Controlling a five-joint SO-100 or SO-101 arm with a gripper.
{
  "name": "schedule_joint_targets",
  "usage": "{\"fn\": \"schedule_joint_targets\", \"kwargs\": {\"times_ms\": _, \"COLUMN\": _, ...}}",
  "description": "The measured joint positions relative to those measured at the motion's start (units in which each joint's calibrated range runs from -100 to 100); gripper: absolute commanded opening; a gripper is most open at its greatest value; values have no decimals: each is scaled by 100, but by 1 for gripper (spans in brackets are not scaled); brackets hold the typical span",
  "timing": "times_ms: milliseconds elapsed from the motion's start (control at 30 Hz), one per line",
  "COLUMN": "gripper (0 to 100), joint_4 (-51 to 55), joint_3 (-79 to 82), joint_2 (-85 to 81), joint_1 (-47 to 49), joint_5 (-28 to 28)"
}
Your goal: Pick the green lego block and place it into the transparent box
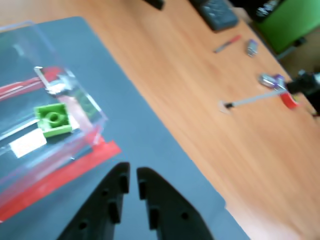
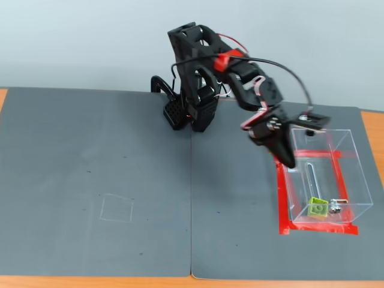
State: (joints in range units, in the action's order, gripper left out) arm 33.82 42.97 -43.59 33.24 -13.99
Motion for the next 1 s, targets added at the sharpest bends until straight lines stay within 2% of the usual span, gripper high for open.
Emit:
{"fn": "schedule_joint_targets", "kwargs": {"times_ms": 100, "gripper": 2, "joint_4": 0, "joint_3": 602, "joint_2": -697, "joint_1": -442, "joint_5": 0}}
{"fn": "schedule_joint_targets", "kwargs": {"times_ms": 600, "gripper": 2, "joint_4": 0, "joint_3": 3655, "joint_2": -4053, "joint_1": -2469, "joint_5": 694}}
{"fn": "schedule_joint_targets", "kwargs": {"times_ms": 867, "gripper": 2, "joint_4": 9, "joint_3": 4984, "joint_2": -5268, "joint_1": -2756, "joint_5": 967}}
{"fn": "schedule_joint_targets", "kwargs": {"times_ms": 1000, "gripper": 2, "joint_4": 416, "joint_3": 5200, "joint_2": -5463, "joint_1": -2712, "joint_5": 1070}}
